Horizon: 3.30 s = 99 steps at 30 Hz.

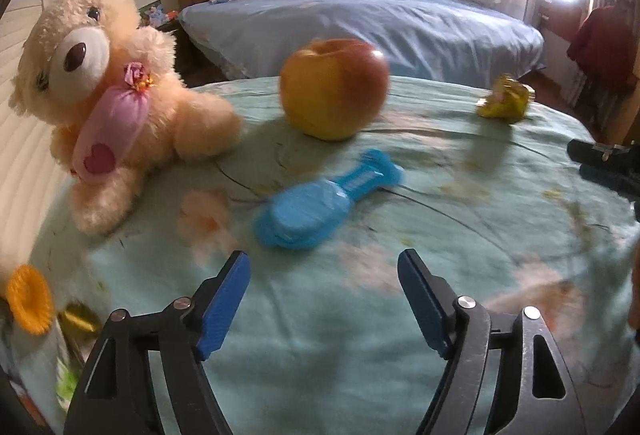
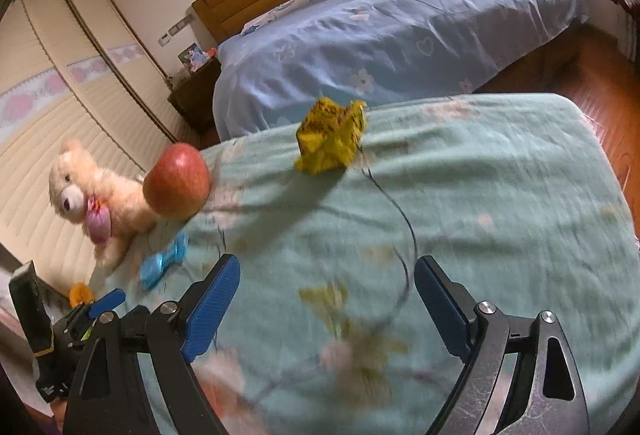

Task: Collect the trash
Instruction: 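Grasp the yellow snack bag with the right tool while the left grasps the blue brush, then carry the yellow snack bag and blue brush over the bin with both tools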

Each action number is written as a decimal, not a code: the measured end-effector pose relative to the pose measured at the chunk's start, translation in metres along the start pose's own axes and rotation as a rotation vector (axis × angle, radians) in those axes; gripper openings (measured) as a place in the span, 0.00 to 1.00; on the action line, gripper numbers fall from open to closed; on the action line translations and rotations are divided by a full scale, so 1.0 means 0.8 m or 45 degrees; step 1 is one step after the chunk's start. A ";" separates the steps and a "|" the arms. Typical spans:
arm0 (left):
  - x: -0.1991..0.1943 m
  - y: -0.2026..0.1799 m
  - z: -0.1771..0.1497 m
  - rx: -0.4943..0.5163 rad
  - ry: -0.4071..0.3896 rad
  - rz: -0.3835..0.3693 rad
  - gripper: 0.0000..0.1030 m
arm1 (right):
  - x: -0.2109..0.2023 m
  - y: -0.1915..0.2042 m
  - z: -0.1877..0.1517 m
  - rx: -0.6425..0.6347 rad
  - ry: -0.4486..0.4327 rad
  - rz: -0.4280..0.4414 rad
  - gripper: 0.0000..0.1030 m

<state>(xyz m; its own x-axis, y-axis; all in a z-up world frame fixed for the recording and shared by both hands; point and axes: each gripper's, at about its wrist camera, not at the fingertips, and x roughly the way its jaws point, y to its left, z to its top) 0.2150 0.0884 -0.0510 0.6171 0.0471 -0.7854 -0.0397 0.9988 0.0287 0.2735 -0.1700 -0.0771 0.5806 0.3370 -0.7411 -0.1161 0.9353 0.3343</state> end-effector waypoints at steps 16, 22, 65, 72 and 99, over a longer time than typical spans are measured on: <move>0.072 0.025 0.035 0.081 0.060 -0.034 0.79 | 0.077 -0.007 0.066 0.066 0.005 0.039 0.87; 0.079 0.021 0.037 0.098 0.035 -0.076 0.70 | 0.085 -0.007 0.075 0.052 -0.006 0.021 0.65; -0.044 -0.168 -0.040 0.063 -0.003 -0.310 0.50 | -0.121 -0.045 -0.106 -0.078 -0.073 -0.045 0.41; -0.057 -0.198 -0.049 0.099 0.000 -0.342 0.50 | -0.151 -0.068 -0.122 -0.036 -0.108 -0.086 0.41; -0.082 -0.299 -0.050 0.244 -0.015 -0.459 0.50 | -0.226 -0.144 -0.154 0.080 -0.219 -0.246 0.41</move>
<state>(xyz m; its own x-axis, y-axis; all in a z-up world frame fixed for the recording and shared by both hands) 0.1522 -0.1544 -0.0311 0.5739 -0.3076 -0.7590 0.3276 0.9356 -0.1315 0.0825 -0.3255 -0.0536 0.7163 0.1242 -0.6867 0.0574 0.9702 0.2352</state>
